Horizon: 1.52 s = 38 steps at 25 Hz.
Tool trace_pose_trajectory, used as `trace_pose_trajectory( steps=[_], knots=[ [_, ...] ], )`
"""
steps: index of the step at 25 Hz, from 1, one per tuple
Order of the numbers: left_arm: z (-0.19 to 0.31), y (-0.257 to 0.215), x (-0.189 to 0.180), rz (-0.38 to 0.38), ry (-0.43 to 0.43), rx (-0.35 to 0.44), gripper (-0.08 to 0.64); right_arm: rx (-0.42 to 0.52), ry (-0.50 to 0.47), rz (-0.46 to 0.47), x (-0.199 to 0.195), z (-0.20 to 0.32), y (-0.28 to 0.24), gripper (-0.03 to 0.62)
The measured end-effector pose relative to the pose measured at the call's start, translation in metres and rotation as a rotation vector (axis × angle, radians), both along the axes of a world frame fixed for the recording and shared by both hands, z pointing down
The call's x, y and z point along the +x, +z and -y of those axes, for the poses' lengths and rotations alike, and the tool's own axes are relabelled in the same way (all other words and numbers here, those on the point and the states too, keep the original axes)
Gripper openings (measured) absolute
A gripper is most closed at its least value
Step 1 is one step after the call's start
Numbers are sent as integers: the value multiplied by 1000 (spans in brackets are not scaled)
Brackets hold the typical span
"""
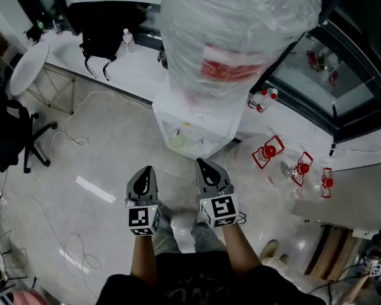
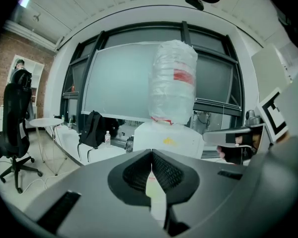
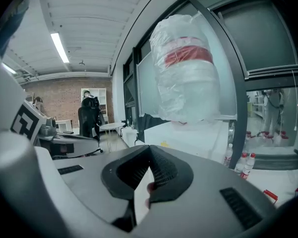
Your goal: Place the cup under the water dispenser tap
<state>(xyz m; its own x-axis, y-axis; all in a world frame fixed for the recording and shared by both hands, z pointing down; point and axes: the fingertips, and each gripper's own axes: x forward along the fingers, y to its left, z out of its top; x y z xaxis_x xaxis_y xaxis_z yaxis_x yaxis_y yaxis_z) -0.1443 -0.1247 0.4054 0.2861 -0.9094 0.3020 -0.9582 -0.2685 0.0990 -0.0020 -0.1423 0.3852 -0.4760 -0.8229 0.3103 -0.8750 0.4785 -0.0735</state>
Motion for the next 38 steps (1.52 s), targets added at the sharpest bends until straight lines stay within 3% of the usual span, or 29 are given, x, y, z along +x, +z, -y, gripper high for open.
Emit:
trace_pose_trajectory(
  steps=[20, 38],
  knots=[
    [-1, -84, -18, 20, -17, 73, 18, 72, -22, -10, 12, 4, -77, 14],
    [-11, -139, 13, 45, 9, 157, 18, 118, -22, -7, 40, -5, -109, 13]
  ],
)
